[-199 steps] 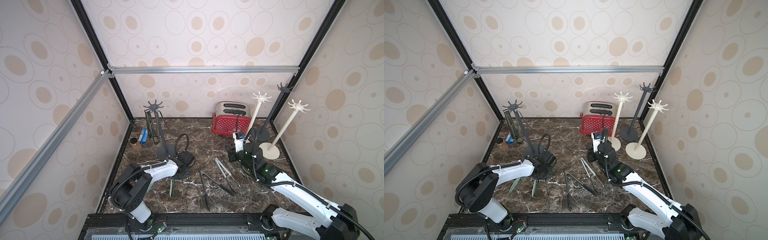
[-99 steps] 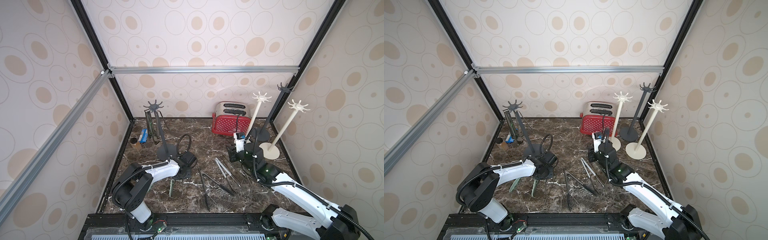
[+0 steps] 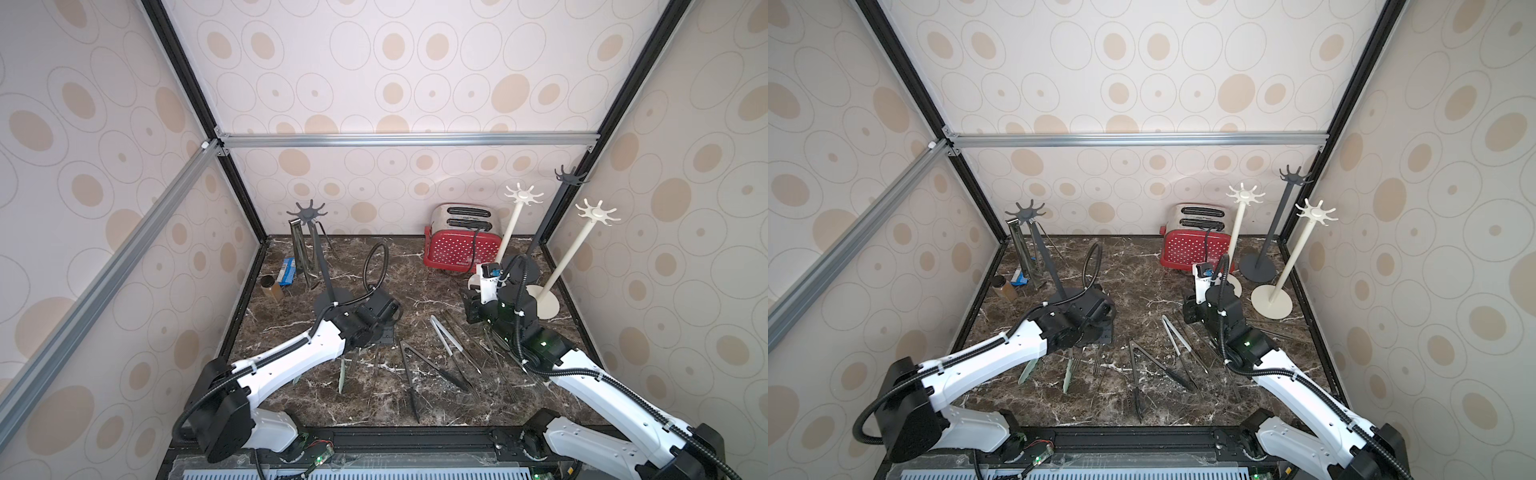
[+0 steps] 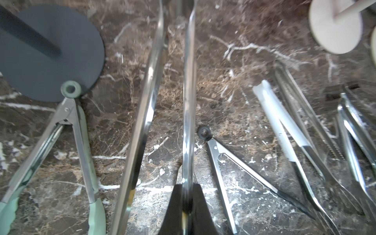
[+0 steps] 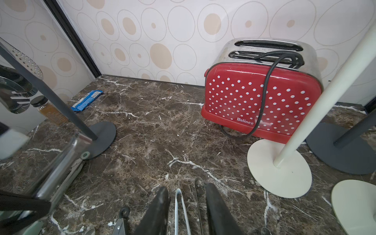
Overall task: Hang food tongs on kitchen utensil racks
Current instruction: Pick up the food tongs from the center of the board.
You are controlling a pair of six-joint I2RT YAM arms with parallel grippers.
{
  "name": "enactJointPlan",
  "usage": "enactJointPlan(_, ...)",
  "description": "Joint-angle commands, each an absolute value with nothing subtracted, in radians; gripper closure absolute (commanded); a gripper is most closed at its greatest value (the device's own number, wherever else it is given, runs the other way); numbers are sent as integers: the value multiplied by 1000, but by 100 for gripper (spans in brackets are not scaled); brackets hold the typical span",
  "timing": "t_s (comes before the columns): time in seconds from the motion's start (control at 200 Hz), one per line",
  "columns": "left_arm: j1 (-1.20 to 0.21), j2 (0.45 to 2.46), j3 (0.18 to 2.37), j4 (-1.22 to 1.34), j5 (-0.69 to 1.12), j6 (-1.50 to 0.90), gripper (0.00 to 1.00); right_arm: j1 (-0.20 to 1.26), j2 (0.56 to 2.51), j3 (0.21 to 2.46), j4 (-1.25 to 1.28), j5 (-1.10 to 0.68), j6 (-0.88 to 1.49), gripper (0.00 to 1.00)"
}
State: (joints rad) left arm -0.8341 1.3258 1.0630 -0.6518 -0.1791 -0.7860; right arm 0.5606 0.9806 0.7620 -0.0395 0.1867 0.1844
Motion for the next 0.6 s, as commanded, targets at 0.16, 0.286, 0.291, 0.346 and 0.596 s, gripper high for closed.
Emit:
enactJointPlan(0.16, -868, 1114, 1130, -736, -437, -674, 100, 545, 963, 785, -44, 173, 170, 67)
enactJointPlan(0.286, -869, 1043, 1168, -762, -537, -616, 100, 543, 967, 783, -43, 172, 164, 67)
enactJointPlan(0.291, -870, 1040, 1171, -765, -542, -613, 100, 543, 967, 783, -43, 171, 164, 67)
enactJointPlan(0.346, -870, 1020, 1201, -790, -583, -584, 100, 539, 968, 781, -40, 168, 163, 67)
enactJointPlan(0.596, -869, 949, 1333, -892, -717, -505, 100, 530, 985, 774, -37, 145, 161, 68)
